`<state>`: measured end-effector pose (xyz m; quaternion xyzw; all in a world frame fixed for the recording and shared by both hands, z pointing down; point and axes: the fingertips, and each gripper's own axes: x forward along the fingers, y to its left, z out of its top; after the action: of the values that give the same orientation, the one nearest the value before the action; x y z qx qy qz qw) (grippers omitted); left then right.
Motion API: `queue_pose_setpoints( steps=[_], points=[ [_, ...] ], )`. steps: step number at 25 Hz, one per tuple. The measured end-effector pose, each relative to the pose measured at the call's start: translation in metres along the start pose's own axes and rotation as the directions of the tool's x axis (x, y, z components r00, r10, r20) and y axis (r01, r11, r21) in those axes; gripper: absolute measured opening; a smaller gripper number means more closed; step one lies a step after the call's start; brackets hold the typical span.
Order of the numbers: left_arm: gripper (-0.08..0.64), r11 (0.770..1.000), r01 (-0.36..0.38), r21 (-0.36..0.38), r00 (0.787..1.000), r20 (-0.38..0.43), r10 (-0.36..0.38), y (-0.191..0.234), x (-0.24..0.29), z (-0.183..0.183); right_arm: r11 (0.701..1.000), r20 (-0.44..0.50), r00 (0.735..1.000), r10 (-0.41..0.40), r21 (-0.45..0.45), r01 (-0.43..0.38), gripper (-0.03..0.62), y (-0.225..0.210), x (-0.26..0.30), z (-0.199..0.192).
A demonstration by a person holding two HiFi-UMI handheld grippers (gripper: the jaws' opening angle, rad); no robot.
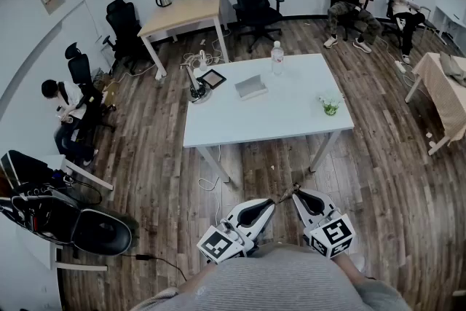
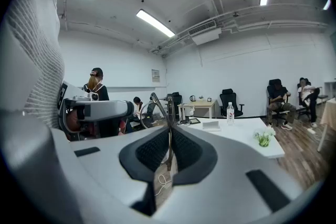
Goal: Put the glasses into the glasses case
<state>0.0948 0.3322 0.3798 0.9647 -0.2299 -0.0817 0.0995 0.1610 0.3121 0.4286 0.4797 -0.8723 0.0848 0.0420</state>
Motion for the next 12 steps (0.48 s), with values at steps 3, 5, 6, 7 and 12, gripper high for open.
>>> queue_pose_setpoints(
  steps=[3, 5, 6, 7, 12],
  points=[
    [0.032, 1.0, -0.002, 0.004, 1.0, -0.002, 0.002, -0.0035, -0.0018, -0.0008, 1.0, -0.001, 1.0, -0.007, 0.0, 0.007, 0.025, 0.0014, -0.0049, 0.0016],
    [0.032, 1.0, -0.004, 0.002, 1.0, -0.002, 0.004, -0.0048, -0.0023, -0.0006, 1.0, -0.003, 1.0, -0.005, 0.007, 0.005, 0.025, 0.0016, -0.0065, -0.0011],
    [0.032, 1.0, -0.005, 0.004, 1.0, -0.001, 0.005, -0.0051, -0.0026, -0.0001, 1.0, -0.004, 1.0, -0.002, 0.01, 0.002, 0.025, 0.0019, -0.007, -0.0026],
    [0.032, 1.0, -0.008, 0.006, 1.0, -0.001, 0.008, -0.0055, -0.0032, 0.0006, 1.0, -0.005, 1.0, 0.0, 0.011, 0.0, 0.025, 0.0026, -0.0075, -0.0033],
    [0.032, 1.0, -0.023, 0.019, 1.0, -0.003, 0.023, -0.0064, -0.005, 0.0025, 1.0, -0.004, 1.0, 0.013, 0.006, -0.013, 0.025, 0.0055, -0.0094, 0.0003]
  ],
)
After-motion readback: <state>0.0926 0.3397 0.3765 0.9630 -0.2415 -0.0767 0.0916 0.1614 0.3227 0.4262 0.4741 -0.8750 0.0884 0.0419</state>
